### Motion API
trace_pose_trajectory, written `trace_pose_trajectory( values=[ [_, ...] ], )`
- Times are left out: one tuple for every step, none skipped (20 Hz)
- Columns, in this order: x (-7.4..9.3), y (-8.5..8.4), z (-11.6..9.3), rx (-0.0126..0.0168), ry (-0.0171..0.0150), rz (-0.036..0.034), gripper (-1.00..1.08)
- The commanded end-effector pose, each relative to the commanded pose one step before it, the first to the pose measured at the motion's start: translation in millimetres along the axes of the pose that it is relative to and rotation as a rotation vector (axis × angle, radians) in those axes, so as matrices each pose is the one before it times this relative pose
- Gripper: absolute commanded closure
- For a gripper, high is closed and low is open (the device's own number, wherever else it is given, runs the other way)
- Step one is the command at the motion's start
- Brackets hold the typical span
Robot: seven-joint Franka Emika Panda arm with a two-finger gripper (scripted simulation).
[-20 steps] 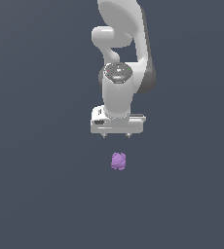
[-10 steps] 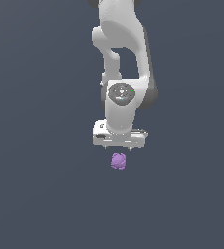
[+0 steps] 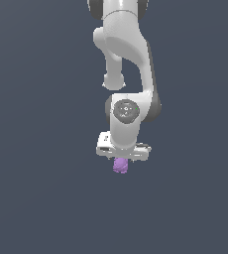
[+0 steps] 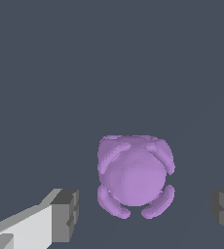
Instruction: Pick up the object and move it to a goal position.
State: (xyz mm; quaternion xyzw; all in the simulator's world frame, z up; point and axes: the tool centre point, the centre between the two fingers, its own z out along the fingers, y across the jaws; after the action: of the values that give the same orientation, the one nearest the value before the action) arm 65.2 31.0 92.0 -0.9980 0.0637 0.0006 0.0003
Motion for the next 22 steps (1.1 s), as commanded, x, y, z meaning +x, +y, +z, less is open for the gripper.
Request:
trace_pose_trajectory(
  values=[
    [2.22,-0.67,2.33,-0.00044,0.00119,0.0054,-0.92],
    [0.08,-0.27,0.19,0.0,0.0,0.0,-0.92],
    [-1.02,0.47,-0.62,0.00006,-0.00101,-0.00194,-0.92],
    [0.0,-0.01,0.4,0.0,0.0,0.0,-0.92],
    [0.0,-0.04,1.18,0.0,0.0,0.0,-0.92],
    [-0.01,-0.06,1.96,0.0,0.0,0.0,-0.92],
    [-0.02,-0.09,2.73,0.0,0.0,0.0,-0.92],
    [0.0,0.19,3.38,-0.00002,0.00019,0.00045,-0.92],
    [-0.06,-0.13,4.26,0.0,0.0,0.0,-0.92],
    [-0.05,0.15,4.88,-0.00002,0.0002,0.00045,-0.92],
    [-0.12,-0.16,5.73,0.0,0.0,0.0,-0.92],
    [-0.09,0.25,6.03,-0.00003,0.00028,0.00063,-0.92],
    [-0.12,-0.16,5.53,0.0,0.0,0.0,-0.92],
    [-0.03,0.16,4.55,-0.00002,0.0002,0.00045,-0.92],
    [-0.01,-0.12,3.83,0.0,0.0,0.0,-0.92],
    [0.08,-0.11,2.98,0.0,0.0,0.0,-0.92],
    [0.18,-0.1,2.13,0.0,0.0,0.0,-0.92],
    [0.33,0.21,1.15,-0.00001,0.0002,0.00045,-0.92],
    [0.39,-0.09,0.44,0.0,0.0,0.0,-0.92],
    [0.41,-0.07,-0.27,0.0,0.0,0.0,-0.92],
    [0.15,-0.02,-0.22,0.0,0.0,0.0,-0.92],
    [0.0,0.0,0.0,0.0,0.0,0.0,1.08]
  ],
)
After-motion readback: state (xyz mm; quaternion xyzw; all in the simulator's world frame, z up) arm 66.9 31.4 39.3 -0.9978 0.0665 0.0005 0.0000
